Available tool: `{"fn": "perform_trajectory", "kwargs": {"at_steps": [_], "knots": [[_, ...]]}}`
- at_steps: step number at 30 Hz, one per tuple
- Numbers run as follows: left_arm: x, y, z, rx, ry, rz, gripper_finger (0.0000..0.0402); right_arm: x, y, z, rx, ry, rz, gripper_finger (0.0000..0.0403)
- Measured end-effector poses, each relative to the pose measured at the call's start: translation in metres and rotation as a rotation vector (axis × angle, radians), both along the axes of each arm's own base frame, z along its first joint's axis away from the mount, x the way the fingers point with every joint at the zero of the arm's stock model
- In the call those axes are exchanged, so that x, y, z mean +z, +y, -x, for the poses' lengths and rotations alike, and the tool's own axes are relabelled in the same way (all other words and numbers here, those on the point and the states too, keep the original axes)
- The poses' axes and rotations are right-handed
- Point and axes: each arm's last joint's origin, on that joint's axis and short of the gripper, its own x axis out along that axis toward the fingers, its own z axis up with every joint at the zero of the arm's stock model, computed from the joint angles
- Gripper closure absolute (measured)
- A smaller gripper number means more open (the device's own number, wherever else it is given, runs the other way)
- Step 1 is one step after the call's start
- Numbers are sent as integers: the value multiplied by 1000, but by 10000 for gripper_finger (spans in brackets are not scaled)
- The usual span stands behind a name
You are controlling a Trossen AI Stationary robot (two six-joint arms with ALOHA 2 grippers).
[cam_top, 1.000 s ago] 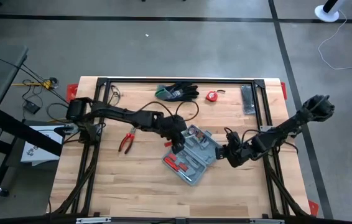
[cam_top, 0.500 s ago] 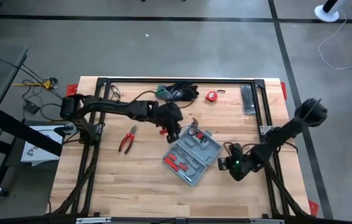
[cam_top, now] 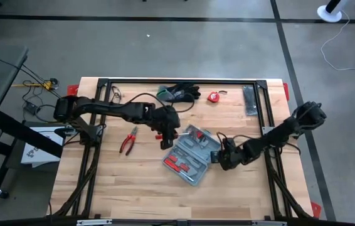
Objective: Prefit tool cases
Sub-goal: Put the hammer into the tool case
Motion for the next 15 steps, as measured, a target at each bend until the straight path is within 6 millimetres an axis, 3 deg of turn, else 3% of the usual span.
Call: {"fn": "perform_trajectory", "kwargs": {"at_steps": [9, 15], "knots": [[-7, -18, 2, -20, 19, 26, 357, 1, -36, -18, 32, -15, 47, 403], [-7, -18, 2, -46, 14, 3, 357, 10, -43, -15, -6, -36, 50, 403]]}}
